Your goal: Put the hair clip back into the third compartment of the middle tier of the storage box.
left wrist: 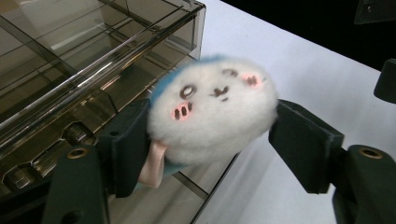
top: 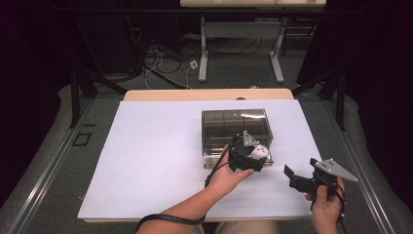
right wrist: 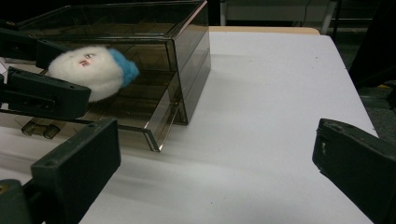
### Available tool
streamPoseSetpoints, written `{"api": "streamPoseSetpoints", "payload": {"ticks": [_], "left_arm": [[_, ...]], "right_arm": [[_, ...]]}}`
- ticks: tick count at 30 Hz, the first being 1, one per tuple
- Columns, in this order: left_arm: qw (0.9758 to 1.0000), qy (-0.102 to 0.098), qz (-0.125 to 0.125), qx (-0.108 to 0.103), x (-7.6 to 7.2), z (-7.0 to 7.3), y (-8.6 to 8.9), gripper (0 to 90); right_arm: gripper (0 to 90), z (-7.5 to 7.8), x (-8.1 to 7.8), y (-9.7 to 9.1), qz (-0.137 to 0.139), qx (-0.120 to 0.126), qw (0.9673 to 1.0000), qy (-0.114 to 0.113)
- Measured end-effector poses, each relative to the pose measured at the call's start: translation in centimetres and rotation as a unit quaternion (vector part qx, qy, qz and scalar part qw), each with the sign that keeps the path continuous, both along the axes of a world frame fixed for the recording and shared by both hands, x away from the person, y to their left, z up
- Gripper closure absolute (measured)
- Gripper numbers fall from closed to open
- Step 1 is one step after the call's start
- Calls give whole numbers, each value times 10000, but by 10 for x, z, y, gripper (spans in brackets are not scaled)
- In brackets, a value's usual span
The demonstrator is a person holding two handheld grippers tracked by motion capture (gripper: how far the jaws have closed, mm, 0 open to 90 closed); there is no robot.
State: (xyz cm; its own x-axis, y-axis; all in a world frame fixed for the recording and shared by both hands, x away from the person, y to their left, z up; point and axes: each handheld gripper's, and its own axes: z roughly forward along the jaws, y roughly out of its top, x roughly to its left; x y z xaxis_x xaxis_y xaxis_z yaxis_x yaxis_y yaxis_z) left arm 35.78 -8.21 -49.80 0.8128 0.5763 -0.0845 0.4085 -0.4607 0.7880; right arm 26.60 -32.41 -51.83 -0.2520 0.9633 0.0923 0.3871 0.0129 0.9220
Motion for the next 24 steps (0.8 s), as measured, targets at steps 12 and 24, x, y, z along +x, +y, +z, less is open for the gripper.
{"api": "streamPoseSetpoints", "payload": {"ticks": [12,24], "left_arm": [[9999,-71,26,-69,0,2,3,203],[9994,-115,24,-319,-6,9,18,155]], "right_arm": [[6,0,0,0,2,5,10000,-1],[6,0,0,1,7,4,10000,27]]}}
